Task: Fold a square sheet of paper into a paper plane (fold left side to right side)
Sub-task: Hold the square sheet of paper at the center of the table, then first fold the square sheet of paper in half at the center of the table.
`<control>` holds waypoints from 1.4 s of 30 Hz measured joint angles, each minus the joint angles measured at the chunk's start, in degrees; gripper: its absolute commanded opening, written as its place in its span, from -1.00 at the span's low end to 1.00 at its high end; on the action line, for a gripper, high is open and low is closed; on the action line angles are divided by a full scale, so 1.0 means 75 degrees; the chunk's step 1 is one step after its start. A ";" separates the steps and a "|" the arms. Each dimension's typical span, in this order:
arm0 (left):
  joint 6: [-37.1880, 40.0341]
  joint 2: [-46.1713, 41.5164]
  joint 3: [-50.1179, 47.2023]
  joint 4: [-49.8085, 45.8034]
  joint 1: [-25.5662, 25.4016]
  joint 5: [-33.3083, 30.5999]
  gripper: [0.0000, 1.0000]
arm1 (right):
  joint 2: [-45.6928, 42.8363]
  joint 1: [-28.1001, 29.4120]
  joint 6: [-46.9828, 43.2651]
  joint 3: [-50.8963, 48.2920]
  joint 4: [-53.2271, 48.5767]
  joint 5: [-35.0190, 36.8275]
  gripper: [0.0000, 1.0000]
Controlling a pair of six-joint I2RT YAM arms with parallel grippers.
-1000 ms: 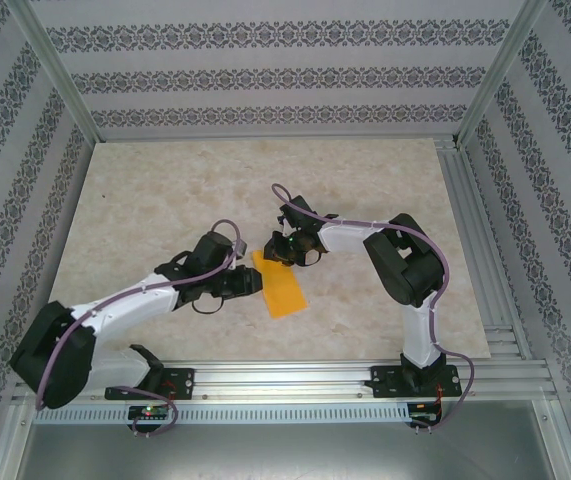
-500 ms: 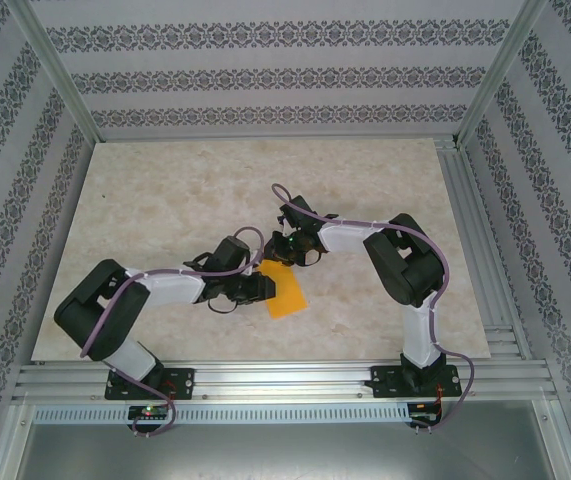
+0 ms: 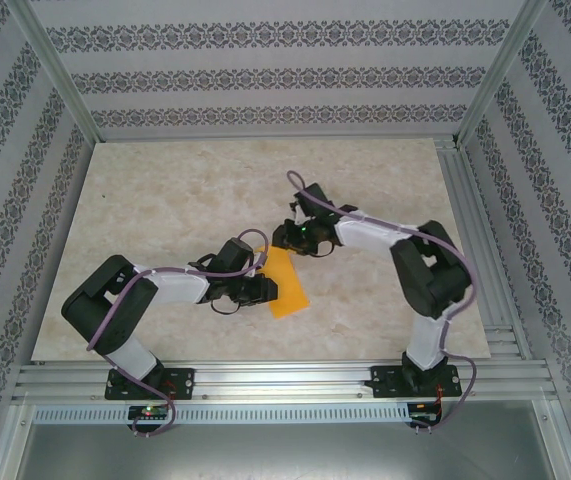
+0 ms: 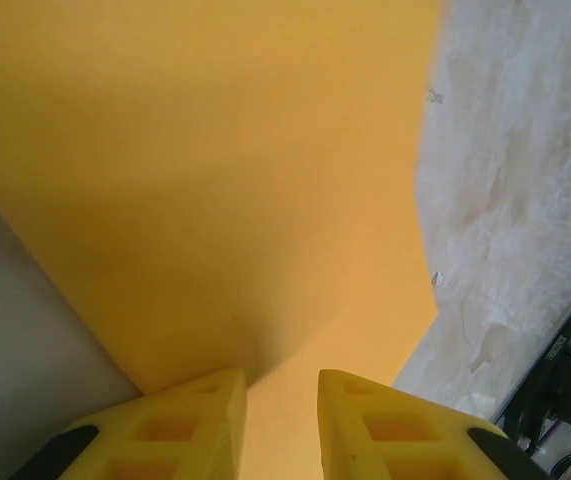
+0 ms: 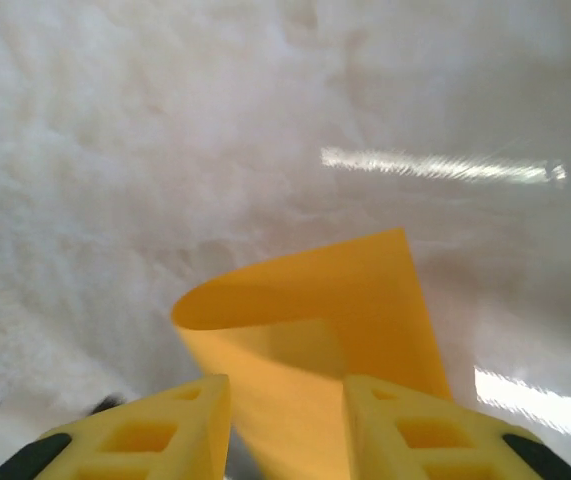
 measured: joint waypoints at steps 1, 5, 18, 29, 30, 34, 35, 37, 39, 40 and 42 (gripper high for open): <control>0.0000 0.0000 0.0000 0.0000 0.0000 -0.0009 -0.44 | -0.0452 -0.0119 -0.0055 -0.0181 -0.0058 0.0023 -0.36; -0.0003 -0.0003 0.0009 -0.0012 -0.0009 -0.0026 -0.44 | -0.1888 -0.0420 -0.0224 -0.1148 -0.0131 -0.0012 -0.58; -0.0026 -0.0198 0.0012 -0.0344 -0.0058 -0.0341 -0.46 | -0.2311 0.0682 0.0463 -0.3334 0.0125 -0.0420 -0.62; -0.0172 -0.0219 0.0017 -0.0388 -0.0058 -0.0425 -0.45 | -0.1378 0.1122 0.0574 -0.3223 0.0219 -0.0475 -0.63; -0.0175 -0.0219 0.0029 -0.0405 -0.0058 -0.0425 -0.44 | -0.1355 0.1122 0.0557 -0.3177 0.0152 -0.0475 -0.63; -0.0175 -0.0326 0.0122 -0.0466 -0.0058 -0.0458 -0.38 | -0.1256 0.1122 0.0425 -0.3019 -0.0032 -0.0379 -0.63; -0.0172 -0.0367 0.0166 -0.0466 -0.0058 -0.0455 -0.37 | -0.1241 0.1122 0.0396 -0.2996 -0.0070 -0.0370 -0.63; -0.0172 -0.0393 0.0283 -0.0463 -0.0058 -0.0446 -0.36 | -0.1209 0.1122 0.0367 -0.2952 -0.0131 -0.0364 -0.63; -0.0166 -0.0393 0.0411 -0.0458 -0.0058 -0.0437 -0.36 | -0.1189 0.1122 0.0338 -0.2929 -0.0172 -0.0361 -0.63; -0.0163 -0.0393 0.0452 -0.0460 -0.0058 -0.0434 -0.36 | -0.1186 0.1122 0.0329 -0.2929 -0.0175 -0.0358 -0.63; -0.0134 -0.0393 0.0525 -0.0469 -0.0058 -0.0458 -0.36 | -0.1177 0.1122 0.0289 -0.2917 -0.0195 -0.0341 -0.63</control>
